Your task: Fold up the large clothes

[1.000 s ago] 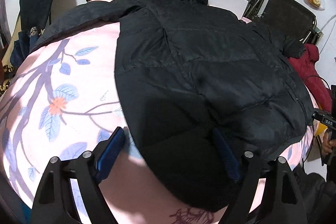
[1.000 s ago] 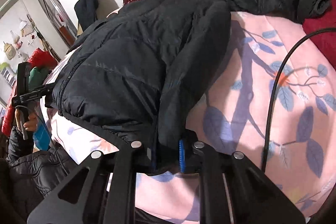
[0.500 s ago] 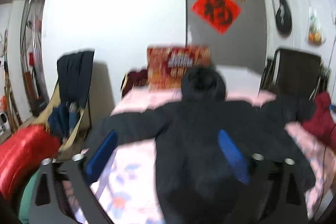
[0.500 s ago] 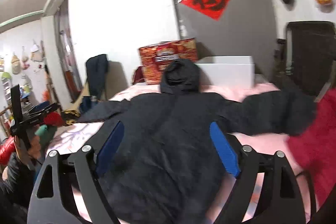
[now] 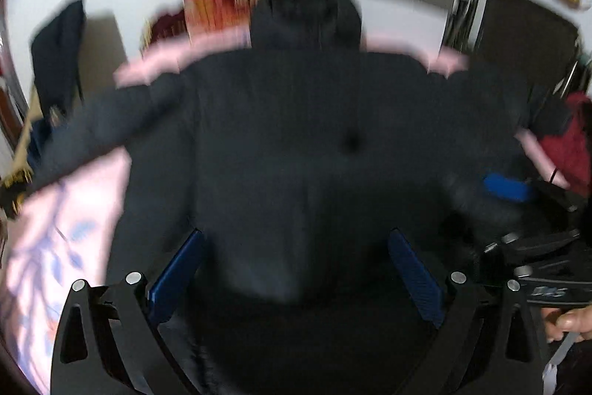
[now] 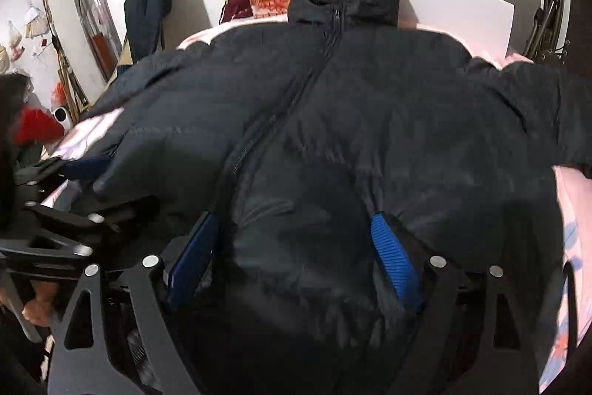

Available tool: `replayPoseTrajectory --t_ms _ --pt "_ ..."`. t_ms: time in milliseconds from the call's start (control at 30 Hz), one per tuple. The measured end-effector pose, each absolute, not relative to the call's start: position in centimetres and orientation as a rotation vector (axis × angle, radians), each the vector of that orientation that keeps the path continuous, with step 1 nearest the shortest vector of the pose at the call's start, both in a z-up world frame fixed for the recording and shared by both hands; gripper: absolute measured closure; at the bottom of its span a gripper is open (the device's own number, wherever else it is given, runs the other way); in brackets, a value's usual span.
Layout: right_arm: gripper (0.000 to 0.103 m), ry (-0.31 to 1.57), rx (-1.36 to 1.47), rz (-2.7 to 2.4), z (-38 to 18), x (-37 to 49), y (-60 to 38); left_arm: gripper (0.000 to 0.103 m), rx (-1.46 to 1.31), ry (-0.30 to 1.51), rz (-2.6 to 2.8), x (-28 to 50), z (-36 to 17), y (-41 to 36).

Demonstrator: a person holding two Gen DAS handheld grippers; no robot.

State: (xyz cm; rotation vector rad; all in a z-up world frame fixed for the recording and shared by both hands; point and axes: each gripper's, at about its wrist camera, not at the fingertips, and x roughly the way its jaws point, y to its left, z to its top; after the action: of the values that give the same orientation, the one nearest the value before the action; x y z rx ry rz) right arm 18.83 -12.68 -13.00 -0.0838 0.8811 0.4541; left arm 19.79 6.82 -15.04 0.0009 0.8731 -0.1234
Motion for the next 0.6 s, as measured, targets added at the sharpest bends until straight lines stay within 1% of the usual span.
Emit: replayPoseTrajectory --t_ms 33,133,300,400,467,600 --pt "0.016 0.883 -0.090 0.455 -13.2 18.7 -12.8 0.003 0.009 0.898 -0.136 20.0 -15.7 6.7" --pt "0.014 0.878 -0.126 0.466 -13.7 16.8 -13.3 0.003 0.051 0.894 -0.137 19.2 -16.0 6.6" --pt "0.014 0.836 -0.223 0.476 -13.2 11.4 -15.8 0.003 0.110 0.855 -0.177 14.9 -16.0 7.1" --pt "0.014 0.851 -0.250 0.487 -12.5 8.8 -18.0 0.003 0.150 0.818 -0.181 11.3 -15.8 8.0" --pt "0.014 0.813 -0.270 0.474 -10.5 7.1 -19.5 0.003 0.177 0.797 -0.161 9.4 -14.9 8.5" --pt "0.014 0.578 -0.173 0.428 -2.4 5.0 -22.9 0.003 0.190 0.598 -0.051 6.5 -8.9 10.4"
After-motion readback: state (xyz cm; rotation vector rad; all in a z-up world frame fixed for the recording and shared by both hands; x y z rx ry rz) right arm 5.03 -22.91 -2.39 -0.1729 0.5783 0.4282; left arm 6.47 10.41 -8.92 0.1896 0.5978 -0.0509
